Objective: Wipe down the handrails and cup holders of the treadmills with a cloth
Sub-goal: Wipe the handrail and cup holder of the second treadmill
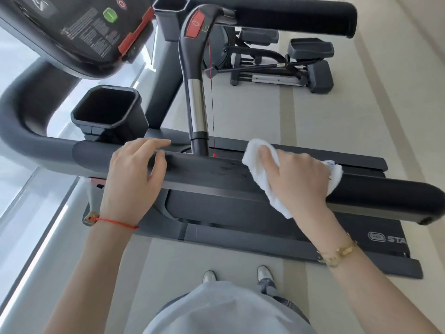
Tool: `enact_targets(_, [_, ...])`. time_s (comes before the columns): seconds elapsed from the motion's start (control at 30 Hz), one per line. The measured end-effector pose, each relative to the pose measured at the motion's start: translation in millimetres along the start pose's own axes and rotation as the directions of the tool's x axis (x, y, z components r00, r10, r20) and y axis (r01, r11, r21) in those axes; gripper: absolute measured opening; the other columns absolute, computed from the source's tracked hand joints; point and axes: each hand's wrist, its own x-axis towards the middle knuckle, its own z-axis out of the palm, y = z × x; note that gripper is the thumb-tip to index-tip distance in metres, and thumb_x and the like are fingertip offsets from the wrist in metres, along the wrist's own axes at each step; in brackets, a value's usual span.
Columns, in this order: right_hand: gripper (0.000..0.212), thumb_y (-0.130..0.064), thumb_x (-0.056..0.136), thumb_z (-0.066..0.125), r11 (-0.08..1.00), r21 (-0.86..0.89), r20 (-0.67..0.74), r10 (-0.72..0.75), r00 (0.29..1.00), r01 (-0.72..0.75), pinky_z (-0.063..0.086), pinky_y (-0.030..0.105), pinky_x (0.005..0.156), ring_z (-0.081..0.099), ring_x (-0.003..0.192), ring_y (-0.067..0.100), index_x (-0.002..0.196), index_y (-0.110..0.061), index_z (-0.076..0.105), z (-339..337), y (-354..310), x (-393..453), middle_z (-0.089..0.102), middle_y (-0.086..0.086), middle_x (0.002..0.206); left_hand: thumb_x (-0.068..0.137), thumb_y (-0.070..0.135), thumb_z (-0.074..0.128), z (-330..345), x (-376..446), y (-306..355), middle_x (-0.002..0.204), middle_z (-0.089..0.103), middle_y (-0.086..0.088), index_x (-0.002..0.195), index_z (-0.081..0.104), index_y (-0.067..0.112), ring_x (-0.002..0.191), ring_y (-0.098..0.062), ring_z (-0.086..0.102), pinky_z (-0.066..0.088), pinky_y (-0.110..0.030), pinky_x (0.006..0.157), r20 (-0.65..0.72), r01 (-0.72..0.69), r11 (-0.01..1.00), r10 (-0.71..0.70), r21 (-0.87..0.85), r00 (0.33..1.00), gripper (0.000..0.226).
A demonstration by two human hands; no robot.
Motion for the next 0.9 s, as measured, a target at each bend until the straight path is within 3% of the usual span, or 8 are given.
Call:
enact_targets(0.13, [0.047, -0.042, 0.091, 0.043, 0.983, 0.089, -0.114, -0.147, 0.983, 0.158, 0.026, 0.026, 0.049, 0.048, 0.041, 0.023, 0.053, -0.016, 0.053, 19.8, -60.3, -1.5, 0.053, 0.001, 0.046, 0.095, 0.007, 0.053, -5.8, 0.7, -11.5, 0.107, 0.069, -0.003, 0.112, 0.069, 0.012, 0.101, -0.025, 0.062, 0.049, -0.052, 0.092, 0.034, -0.023, 1.000, 0.023, -0.004, 0.999, 0.024])
enact_targets(0.27, [0.040, -0.044, 0.094, 0.049, 0.936, 0.172, -0.175, -0.277, 0.945, 0.307, 0.048, 0.031, 0.058, 0.062, 0.059, 0.021, 0.078, -0.015, 0.071, 18.8, -47.1, -7.9, 0.068, 0.000, 0.067, 0.095, 0.006, 0.054, -7.4, 0.3, -14.7, 0.107, 0.070, -0.003, 0.108, 0.070, 0.010, 0.103, -0.026, 0.062, 0.048, -0.051, 0.094, 0.058, -0.062, 0.998, 0.063, -0.013, 0.996, 0.021])
enact_targets(0.33, [0.043, -0.045, 0.095, 0.046, 0.956, 0.137, -0.186, -0.233, 0.954, 0.260, 0.042, 0.028, 0.057, 0.060, 0.056, 0.021, 0.072, -0.016, 0.069, 13.1, -25.9, -10.4, 0.066, -0.001, 0.063, 0.095, 0.006, 0.054, -8.0, 0.5, -16.0, 0.108, 0.069, -0.003, 0.109, 0.070, 0.009, 0.104, -0.027, 0.062, 0.047, -0.051, 0.095, 0.072, -0.070, 0.997, 0.071, -0.017, 0.995, 0.021])
enact_targets(0.4, [0.048, -0.044, 0.094, 0.043, 0.987, 0.061, -0.199, -0.137, 0.970, 0.152, 0.029, 0.025, 0.054, 0.051, 0.045, 0.023, 0.057, -0.016, 0.056, 13.3, -21.3, -8.5, 0.054, 0.000, 0.049, 0.095, 0.007, 0.054, -9.1, -0.3, -16.9, 0.109, 0.069, -0.004, 0.110, 0.070, 0.009, 0.106, -0.028, 0.062, 0.046, -0.051, 0.097, 0.080, -0.062, 0.998, 0.063, -0.016, 0.995, 0.021])
enact_targets(0.47, [0.046, -0.040, 0.093, 0.043, 0.994, 0.032, -0.213, -0.092, 0.973, 0.101, 0.027, 0.026, 0.053, 0.047, 0.041, 0.024, 0.054, -0.017, 0.050, 19.2, -37.6, -4.7, 0.049, 0.001, 0.045, 0.095, 0.008, 0.054, -9.1, -1.3, -17.1, 0.110, 0.068, -0.004, 0.111, 0.069, 0.008, 0.107, -0.028, 0.061, 0.045, -0.051, 0.098, 0.092, -0.056, 0.998, 0.057, -0.012, 0.994, 0.022])
enact_targets(0.6, [0.044, -0.044, 0.096, 0.044, 0.978, 0.065, -0.188, -0.185, 0.964, 0.201, 0.042, 0.035, 0.055, 0.052, 0.050, 0.025, 0.073, -0.014, 0.067, 33.3, -84.5, -5.5, 0.059, 0.002, 0.056, 0.095, 0.009, 0.054, -8.7, -1.6, -14.9, 0.113, 0.068, -0.006, 0.113, 0.068, 0.007, 0.109, -0.029, 0.061, 0.043, -0.051, 0.101, 0.115, -0.060, 0.998, 0.059, 0.001, 0.992, 0.023])
enact_targets(0.73, [0.047, -0.051, 0.097, 0.044, 0.951, 0.104, -0.219, -0.264, 0.939, 0.291, 0.049, 0.039, 0.065, 0.062, 0.065, 0.023, 0.092, -0.013, 0.072, 32.4, -74.1, -9.5, 0.070, 0.001, 0.074, 0.095, 0.008, 0.054, -5.8, -1.8, -8.4, 0.113, 0.068, -0.006, 0.113, 0.068, 0.007, 0.109, -0.029, 0.060, 0.042, -0.051, 0.102, 0.117, -0.061, 0.998, 0.060, -0.002, 0.991, 0.023])
enact_targets(0.9, [0.040, -0.047, 0.096, 0.048, 0.961, 0.087, -0.223, -0.237, 0.946, 0.261, 0.046, 0.037, 0.069, 0.063, 0.070, 0.024, 0.089, -0.015, 0.072, 24.1, -26.2, -15.8, 0.071, 0.000, 0.076, 0.096, 0.010, 0.055, 11.5, 0.0, 27.3, 0.113, 0.068, -0.004, 0.113, 0.068, 0.010, 0.107, -0.027, 0.059, 0.039, -0.046, 0.105, 0.160, -0.129, 0.991, 0.132, -0.029, 0.978, 0.022])
